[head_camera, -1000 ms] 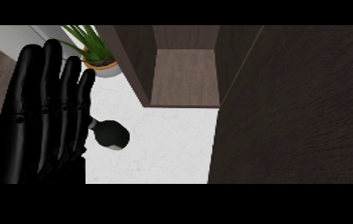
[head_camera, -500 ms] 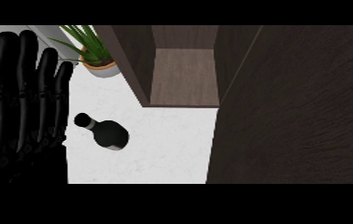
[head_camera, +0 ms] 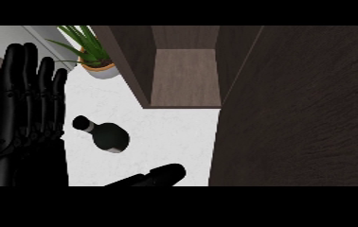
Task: Pick up the wine, place it into the cabinet and close the cabinet
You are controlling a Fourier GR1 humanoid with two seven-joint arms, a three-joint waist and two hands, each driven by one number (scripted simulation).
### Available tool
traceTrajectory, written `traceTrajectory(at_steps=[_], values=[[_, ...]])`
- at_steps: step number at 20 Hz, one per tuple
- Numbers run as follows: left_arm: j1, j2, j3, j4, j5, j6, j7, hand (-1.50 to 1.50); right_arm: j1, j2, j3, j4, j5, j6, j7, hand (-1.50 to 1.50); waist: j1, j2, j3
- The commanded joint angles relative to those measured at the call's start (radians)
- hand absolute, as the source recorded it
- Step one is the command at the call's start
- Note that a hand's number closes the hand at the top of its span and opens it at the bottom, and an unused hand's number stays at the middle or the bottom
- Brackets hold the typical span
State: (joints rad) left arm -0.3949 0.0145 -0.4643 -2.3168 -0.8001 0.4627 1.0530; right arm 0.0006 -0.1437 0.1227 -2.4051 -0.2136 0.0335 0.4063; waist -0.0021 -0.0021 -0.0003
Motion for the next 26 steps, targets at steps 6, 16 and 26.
traceTrajectory(at_steps=[6, 16, 26], values=[[0.268, 0.052, 0.045, 0.007, 0.272, 0.11, -0.261, -1.5, 0.082, -0.032, -0.136, -0.053, -0.115, 0.086, -0.052, -1.5, -0.004, 0.003, -0.001], [0.459, 0.093, 0.186, 0.19, 0.5, 0.186, -0.643, -1.5, 0.13, -0.036, -0.216, -0.053, -0.179, 0.166, -0.095, -1.5, -0.004, 0.002, -0.001], [0.55, 0.056, 0.251, 0.399, 0.686, 0.129, -0.962, -1.5, 0.115, -0.021, -0.221, -0.042, -0.224, 0.198, -0.046, -1.5, -0.003, 0.002, 0.0]])
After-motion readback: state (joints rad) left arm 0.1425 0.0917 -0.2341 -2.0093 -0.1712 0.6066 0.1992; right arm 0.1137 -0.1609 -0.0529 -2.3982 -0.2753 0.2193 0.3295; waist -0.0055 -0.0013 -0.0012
